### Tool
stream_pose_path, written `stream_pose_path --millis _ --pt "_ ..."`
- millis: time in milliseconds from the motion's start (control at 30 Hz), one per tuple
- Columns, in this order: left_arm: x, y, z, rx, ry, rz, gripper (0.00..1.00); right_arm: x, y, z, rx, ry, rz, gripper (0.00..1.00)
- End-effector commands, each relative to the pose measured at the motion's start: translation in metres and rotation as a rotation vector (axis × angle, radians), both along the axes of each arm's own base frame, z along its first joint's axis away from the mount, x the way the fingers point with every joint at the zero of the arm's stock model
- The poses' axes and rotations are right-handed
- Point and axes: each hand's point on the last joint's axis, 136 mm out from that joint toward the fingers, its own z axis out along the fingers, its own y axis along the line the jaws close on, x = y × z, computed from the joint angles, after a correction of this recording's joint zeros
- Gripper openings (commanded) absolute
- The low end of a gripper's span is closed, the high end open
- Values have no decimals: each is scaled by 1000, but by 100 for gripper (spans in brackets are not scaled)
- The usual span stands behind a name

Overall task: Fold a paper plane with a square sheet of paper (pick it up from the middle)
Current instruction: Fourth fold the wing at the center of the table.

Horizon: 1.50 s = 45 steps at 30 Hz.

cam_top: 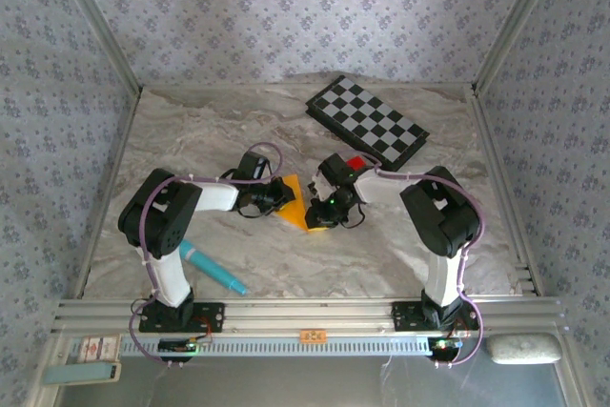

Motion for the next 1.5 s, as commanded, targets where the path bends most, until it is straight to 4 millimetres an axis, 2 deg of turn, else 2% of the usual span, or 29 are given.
stream_pose_path --millis 0,233,467,533,667,800,1033,1267,1467 --pt "-13 16 -28 86 89 16 11 -12 -7 1 -14 38 2 16" --pt "-13 16 -28 87 89 16 11 -10 -8 -10 -43 47 -4 15" --pt "-14 16 -28 88 91 15 11 10 -18 20 -57 -94 -54 27" --pt "-13 16 -28 88 91 15 11 16 -21 26 -57 -129 -63 26" --pt "-14 17 -28 97 101 13 11 22 -8 36 3 -148 -34 22" --pt "-15 17 -29 98 103 14 11 21 12 38 55 -127 1 17" --pt "-15 17 -29 102 110 15 11 21 30 31 73 -100 24 13" --pt "-16 20 -32 116 120 21 11 15 23 12 10 -68 21 12" --pt "-15 22 -33 129 125 28 11 7 16 3 -23 -41 30 12"
